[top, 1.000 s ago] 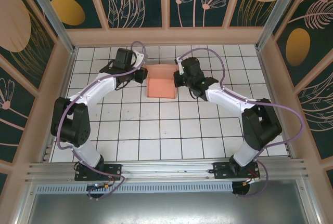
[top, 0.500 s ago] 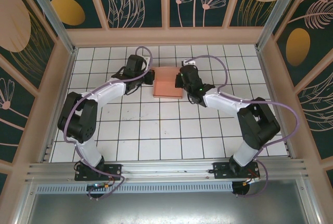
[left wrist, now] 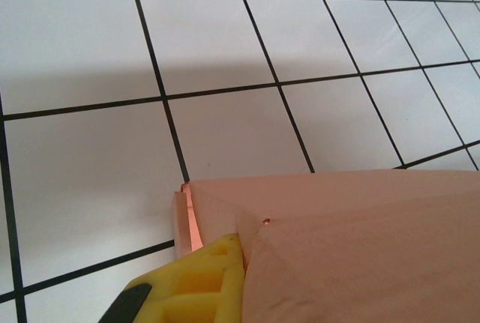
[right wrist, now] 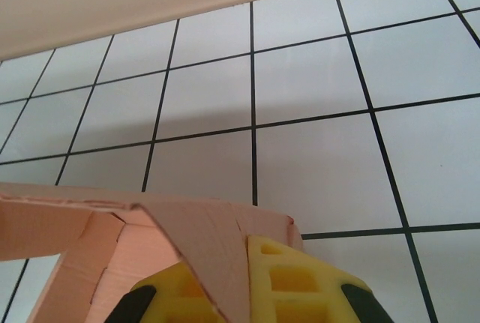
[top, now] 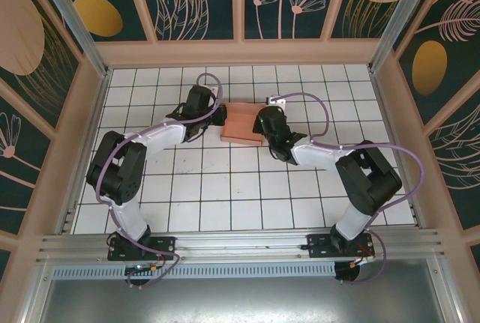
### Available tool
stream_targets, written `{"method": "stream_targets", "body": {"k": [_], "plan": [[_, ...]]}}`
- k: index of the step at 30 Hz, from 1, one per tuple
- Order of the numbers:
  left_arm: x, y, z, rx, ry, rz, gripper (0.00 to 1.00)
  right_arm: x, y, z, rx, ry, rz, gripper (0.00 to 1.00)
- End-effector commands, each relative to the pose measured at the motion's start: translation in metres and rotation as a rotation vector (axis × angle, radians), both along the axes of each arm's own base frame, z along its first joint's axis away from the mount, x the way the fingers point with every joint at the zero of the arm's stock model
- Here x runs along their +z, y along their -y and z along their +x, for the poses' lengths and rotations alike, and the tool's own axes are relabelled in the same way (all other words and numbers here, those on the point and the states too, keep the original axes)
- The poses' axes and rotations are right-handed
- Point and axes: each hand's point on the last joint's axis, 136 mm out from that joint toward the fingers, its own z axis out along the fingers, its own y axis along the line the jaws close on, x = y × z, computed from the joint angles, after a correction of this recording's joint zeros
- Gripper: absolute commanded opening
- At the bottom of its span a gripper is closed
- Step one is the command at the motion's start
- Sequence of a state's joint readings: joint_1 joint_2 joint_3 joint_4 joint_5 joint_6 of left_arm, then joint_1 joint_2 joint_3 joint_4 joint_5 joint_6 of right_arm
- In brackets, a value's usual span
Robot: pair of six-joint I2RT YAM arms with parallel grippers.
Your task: Fold the paper box
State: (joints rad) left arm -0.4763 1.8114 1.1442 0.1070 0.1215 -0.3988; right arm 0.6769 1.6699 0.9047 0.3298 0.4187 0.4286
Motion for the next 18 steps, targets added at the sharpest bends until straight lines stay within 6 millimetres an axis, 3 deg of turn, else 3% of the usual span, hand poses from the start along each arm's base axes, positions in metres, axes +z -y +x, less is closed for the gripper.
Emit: {"method": "stream_targets", "body": {"k": [1, 18], "plan": [[0.011, 0.003, 0.002, 0.022, 0.024, -0.069, 0.00, -0.002, 0.014, 0.001, -0.103, -0.006, 0.035, 0.00], [0.013, 0.003, -0.006, 0.020, 0.035, -0.087, 0.00, -0.017, 0.012, -0.008, -0.202, -0.049, 0.064, 0.00]]}}
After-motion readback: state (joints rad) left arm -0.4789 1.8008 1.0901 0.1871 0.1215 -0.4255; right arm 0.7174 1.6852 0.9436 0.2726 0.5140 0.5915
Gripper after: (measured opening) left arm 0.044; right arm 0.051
